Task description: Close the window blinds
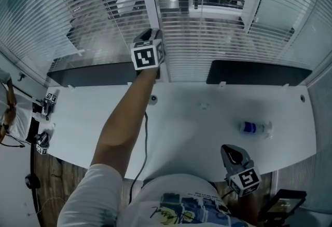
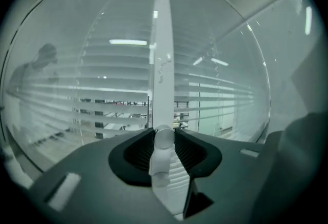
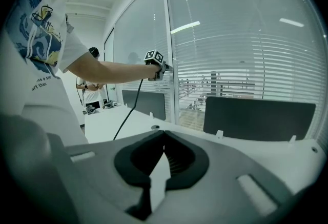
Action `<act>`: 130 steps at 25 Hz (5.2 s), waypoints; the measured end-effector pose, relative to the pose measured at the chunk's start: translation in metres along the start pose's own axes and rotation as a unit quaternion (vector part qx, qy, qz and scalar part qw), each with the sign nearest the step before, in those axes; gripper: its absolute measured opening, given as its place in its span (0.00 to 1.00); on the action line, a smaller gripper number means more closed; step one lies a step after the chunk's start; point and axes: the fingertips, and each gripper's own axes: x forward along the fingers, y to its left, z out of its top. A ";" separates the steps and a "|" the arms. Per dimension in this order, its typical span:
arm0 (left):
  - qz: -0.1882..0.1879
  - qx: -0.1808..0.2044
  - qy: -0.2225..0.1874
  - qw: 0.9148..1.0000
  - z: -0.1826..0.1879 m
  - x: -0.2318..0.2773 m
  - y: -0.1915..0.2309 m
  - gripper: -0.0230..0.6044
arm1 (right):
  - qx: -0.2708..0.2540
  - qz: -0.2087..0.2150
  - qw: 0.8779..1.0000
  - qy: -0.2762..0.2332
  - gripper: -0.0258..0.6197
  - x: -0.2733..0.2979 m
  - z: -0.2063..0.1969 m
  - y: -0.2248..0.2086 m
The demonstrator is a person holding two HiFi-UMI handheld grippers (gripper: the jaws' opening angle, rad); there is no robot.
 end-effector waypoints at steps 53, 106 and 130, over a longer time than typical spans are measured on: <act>0.043 0.434 0.014 0.900 -0.007 0.007 -0.017 0.24 | -0.004 0.000 1.000 0.005 0.04 0.000 -0.003 0.000; 0.041 0.531 0.040 0.845 -0.008 -0.001 -0.013 0.33 | -0.002 0.006 1.000 0.003 0.04 -0.004 0.001 0.006; 0.054 0.492 0.038 0.868 -0.012 0.009 -0.012 0.23 | -0.003 0.006 1.000 0.004 0.04 0.002 -0.001 0.002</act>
